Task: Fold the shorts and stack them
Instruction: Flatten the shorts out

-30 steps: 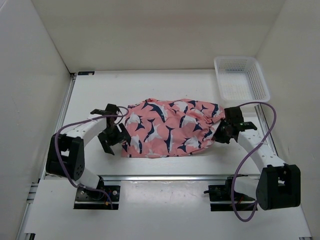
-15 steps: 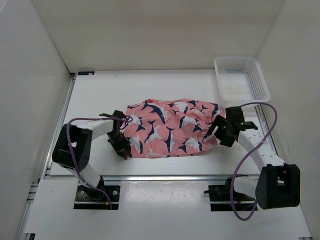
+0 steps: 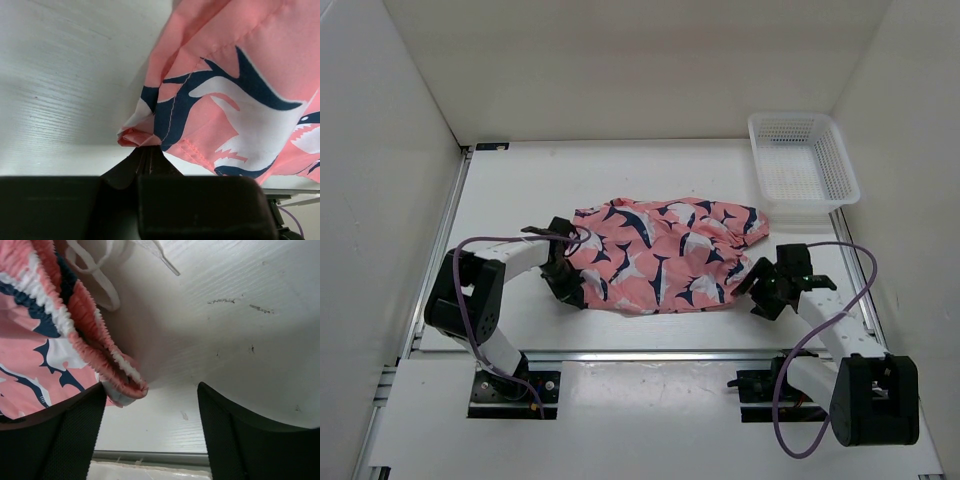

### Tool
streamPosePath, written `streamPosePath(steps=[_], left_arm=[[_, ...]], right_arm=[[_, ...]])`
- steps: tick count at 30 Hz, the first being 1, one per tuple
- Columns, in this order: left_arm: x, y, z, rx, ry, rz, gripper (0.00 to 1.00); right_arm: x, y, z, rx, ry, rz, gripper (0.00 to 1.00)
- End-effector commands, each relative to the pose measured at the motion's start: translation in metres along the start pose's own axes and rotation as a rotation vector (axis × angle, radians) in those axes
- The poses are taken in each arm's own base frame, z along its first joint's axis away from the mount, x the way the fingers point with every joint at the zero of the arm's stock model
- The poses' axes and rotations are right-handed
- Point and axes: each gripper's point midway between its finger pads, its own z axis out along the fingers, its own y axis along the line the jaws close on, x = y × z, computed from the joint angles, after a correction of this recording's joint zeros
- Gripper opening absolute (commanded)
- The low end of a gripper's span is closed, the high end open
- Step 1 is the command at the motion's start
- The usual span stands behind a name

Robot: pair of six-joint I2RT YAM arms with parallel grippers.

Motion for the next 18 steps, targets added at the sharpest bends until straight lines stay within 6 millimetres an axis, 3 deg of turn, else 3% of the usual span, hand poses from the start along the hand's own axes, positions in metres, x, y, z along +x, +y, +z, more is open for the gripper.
streamPosePath(steps=[1, 4, 5, 6, 8, 9, 10, 11, 13, 14, 15, 16, 17, 18], left_arm=[[-0.018, -0.017, -0.011, 0.059, -0.097, 0.025, 0.11], [-0.022, -0.02, -0.015, 0.058, -0.109, 0.036, 0.11], [-0.021, -0.016, -0.015, 0.041, -0.109, 0.034, 0.11], [-0.025, -0.017, -0.02, 0.04, -0.134, 0.044, 0.11], [-0.032, -0.014, -0.034, 0.008, -0.178, 0.053, 0.11], [-0.035, -0.014, -0.042, 0.002, -0.199, 0.053, 0.11], [-0.046, -0.023, -0.064, 0.035, -0.254, 0.059, 0.11], [-0.047, -0.02, -0.077, 0.014, -0.272, 0.076, 0.11], [-0.067, -0.02, -0.116, 0.008, -0.414, 0.079, 0.11], [-0.079, -0.035, -0.151, 0.055, -0.497, 0.107, 0.11], [-0.084, -0.027, -0.171, 0.025, -0.544, 0.098, 0.11], [-0.087, -0.029, -0.197, 0.049, -0.595, 0.098, 0.11], [-0.093, -0.042, -0.242, 0.115, -0.684, 0.113, 0.11], [-0.094, -0.042, -0.265, 0.136, -0.726, 0.114, 0.11]], right_arm=[[-0.025, 0.032, 0.001, -0.157, -0.11, 0.001, 0.69], [-0.038, 0.035, 0.01, -0.157, -0.154, -0.018, 0.48], [-0.046, 0.038, 0.009, -0.156, -0.177, -0.031, 0.28], [-0.053, 0.046, 0.005, -0.168, -0.192, -0.044, 0.16], [-0.063, 0.054, -0.005, -0.179, -0.226, -0.075, 0.0], [-0.077, 0.066, -0.019, -0.193, -0.27, -0.092, 0.0], [-0.082, 0.071, -0.027, -0.201, -0.285, -0.116, 0.0], [-0.085, 0.074, -0.039, -0.199, -0.301, -0.13, 0.0], [-0.103, 0.099, -0.071, -0.249, -0.356, -0.18, 0.0], [-0.102, 0.101, -0.083, -0.243, -0.353, -0.192, 0.0], [-0.106, 0.11, -0.096, -0.261, -0.361, -0.211, 0.0], [-0.118, 0.131, -0.122, -0.3, -0.406, -0.248, 0.0], [-0.117, 0.142, -0.133, -0.324, -0.4, -0.263, 0.0], [-0.118, 0.149, -0.146, -0.342, -0.407, -0.285, 0.0]])
